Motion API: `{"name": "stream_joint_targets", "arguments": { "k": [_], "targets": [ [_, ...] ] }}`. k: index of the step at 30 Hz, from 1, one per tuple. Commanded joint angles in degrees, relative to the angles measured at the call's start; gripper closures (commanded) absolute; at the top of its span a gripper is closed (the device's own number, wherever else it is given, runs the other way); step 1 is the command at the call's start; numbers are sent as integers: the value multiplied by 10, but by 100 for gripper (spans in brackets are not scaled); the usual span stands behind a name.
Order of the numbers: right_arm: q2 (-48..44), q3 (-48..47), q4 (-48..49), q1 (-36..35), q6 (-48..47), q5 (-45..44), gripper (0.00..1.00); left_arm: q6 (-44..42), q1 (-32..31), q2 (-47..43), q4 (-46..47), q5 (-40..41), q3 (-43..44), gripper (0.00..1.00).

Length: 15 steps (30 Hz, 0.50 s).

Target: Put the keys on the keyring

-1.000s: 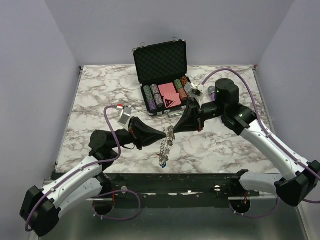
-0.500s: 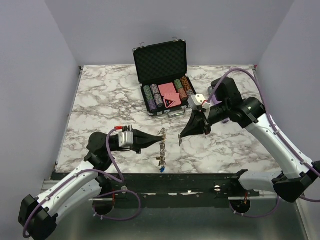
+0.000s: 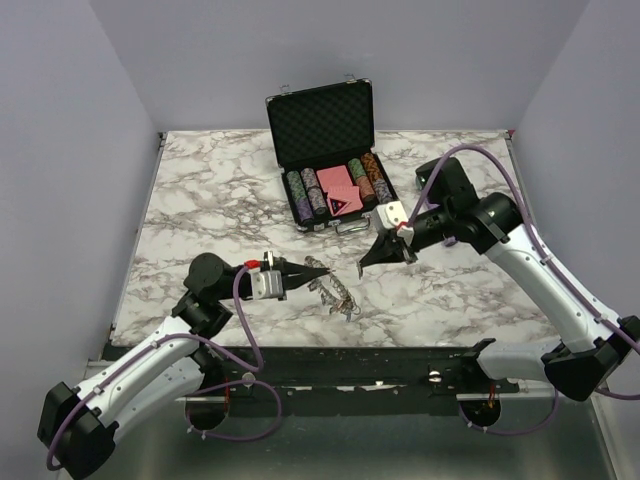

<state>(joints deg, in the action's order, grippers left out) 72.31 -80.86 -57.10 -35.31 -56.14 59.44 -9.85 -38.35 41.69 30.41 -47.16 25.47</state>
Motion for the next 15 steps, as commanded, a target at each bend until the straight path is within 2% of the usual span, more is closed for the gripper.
{"name": "stream_joint_targets", "arguments": {
  "k": [1,15],
  "targets": [
    [-2,15,37,-17,-33,-36,100,-6,-2,-11,41,-1,-6,100],
    [-4,50,122,-72,51,-42,100,178,-3,-14,205,49,-75,100]
  ]
}}
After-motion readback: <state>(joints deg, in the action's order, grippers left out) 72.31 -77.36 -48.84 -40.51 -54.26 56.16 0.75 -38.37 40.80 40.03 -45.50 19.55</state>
